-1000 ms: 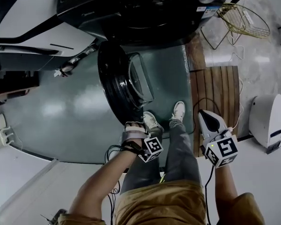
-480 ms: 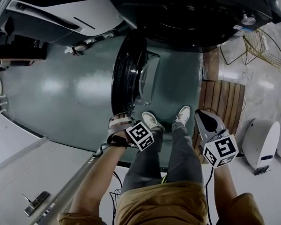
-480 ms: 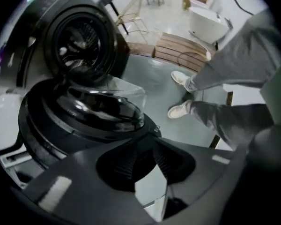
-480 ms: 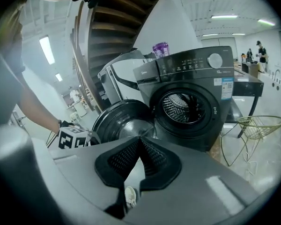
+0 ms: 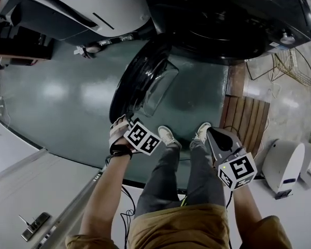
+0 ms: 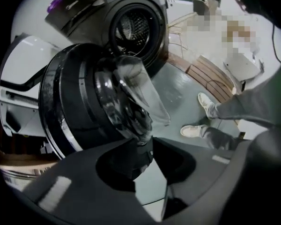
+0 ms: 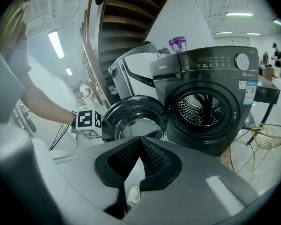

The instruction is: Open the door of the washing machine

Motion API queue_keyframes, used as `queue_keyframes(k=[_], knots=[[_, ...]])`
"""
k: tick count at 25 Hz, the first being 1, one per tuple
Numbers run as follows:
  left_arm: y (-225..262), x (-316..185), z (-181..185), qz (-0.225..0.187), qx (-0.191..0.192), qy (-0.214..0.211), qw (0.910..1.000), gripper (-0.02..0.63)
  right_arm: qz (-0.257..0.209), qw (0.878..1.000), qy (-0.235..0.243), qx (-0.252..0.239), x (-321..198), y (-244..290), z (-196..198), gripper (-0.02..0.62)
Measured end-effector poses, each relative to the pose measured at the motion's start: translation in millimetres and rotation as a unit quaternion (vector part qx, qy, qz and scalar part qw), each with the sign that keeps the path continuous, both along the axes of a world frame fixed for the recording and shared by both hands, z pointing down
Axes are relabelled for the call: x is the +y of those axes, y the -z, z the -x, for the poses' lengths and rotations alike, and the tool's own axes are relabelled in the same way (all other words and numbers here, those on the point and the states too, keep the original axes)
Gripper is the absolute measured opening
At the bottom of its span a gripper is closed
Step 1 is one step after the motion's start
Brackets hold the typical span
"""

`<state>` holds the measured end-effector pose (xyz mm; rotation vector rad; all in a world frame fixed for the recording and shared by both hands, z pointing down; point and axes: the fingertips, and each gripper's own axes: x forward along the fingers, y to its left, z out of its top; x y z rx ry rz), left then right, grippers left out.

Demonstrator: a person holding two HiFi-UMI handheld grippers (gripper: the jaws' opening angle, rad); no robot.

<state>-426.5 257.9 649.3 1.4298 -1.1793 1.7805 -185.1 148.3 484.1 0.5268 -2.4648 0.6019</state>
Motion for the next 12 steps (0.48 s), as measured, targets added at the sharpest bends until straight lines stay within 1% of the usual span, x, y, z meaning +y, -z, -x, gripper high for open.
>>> queue_keyframes(k=[2, 4, 9, 12], knots=[[1.6, -6.5, 20.7, -0.017, 0.004, 0.037, 0.9992, 0.167, -0.001, 1.000, 0.007, 0.001, 2.1, 1.8, 10.7, 0.005], [2.5, -13.5, 40.5, -0.028, -0.003, 0.056, 0.9980, 0.167, 0.000, 1.000, 0.013, 0.002, 5.0, 0.7, 20.0, 0.005], [3.7, -33.7, 78.3, -0.049, -0.025, 0.074, 0.9957, 0.167, 0.000, 1.000, 0.027, 0.007, 6.6, 0.4, 44.2, 0.005], [2.6, -44.6, 97.4, -0.059, -0.032, 0.089, 0.9938, 0.163, -0.001, 0.999, 0.035, 0.008, 6.4, 1.7, 57.1, 0.005]])
